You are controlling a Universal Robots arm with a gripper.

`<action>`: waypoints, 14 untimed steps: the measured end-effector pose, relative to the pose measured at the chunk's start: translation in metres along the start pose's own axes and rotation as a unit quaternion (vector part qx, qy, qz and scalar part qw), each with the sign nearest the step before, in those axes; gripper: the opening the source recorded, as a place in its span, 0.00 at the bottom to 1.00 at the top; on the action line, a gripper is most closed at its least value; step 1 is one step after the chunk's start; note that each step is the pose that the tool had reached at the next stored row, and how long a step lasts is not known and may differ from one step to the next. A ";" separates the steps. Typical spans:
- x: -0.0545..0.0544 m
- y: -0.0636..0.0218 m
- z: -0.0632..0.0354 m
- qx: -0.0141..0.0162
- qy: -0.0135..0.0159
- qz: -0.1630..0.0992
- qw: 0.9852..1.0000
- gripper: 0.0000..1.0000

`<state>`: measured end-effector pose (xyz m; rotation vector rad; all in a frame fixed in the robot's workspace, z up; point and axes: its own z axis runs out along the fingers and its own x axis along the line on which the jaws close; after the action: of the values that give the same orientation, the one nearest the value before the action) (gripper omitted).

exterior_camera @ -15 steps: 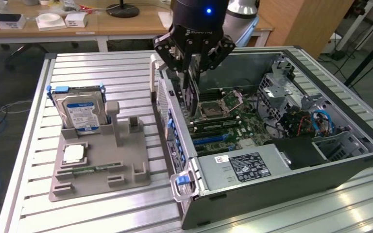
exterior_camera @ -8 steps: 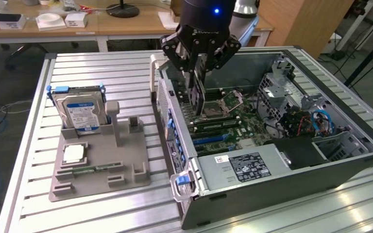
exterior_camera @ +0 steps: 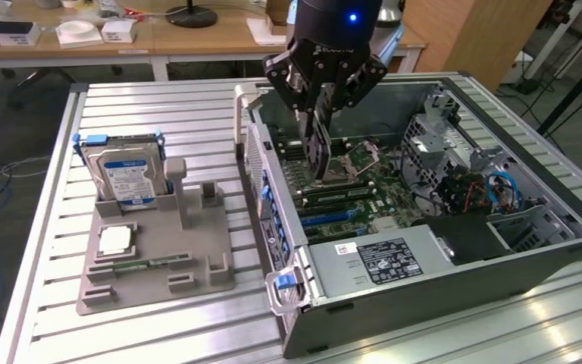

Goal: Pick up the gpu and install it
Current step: 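Pick up the gpu and move the gpu toward the slot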

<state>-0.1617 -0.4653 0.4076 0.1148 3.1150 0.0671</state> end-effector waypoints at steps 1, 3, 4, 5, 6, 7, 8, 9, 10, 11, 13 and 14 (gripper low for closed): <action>-0.002 0.0001 0.0000 0.000 0.000 0.000 1.000 0.26; -0.005 0.0004 0.0001 0.000 0.000 0.000 1.000 0.26; -0.007 0.0005 0.0002 0.000 0.000 0.000 1.000 0.26; -0.008 0.0006 0.0002 0.000 0.000 0.000 1.000 0.26; -0.010 0.0007 0.0003 0.000 0.000 0.000 1.000 0.26; -0.012 0.0009 0.0003 0.000 0.000 0.000 1.000 0.26; -0.013 0.0010 0.0003 0.000 0.000 0.000 1.000 0.26; -0.015 0.0011 0.0004 0.000 0.000 0.000 1.000 0.26; -0.017 0.0012 0.0004 0.000 0.000 0.000 1.000 0.26; -0.019 0.0014 0.0005 0.000 0.000 0.000 1.000 0.26; -0.022 0.0016 0.0005 0.000 0.000 0.000 1.000 0.26; -0.024 0.0018 0.0006 0.000 0.000 0.000 1.000 0.26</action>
<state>-0.1377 -0.4652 0.4076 0.1147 3.1152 0.0670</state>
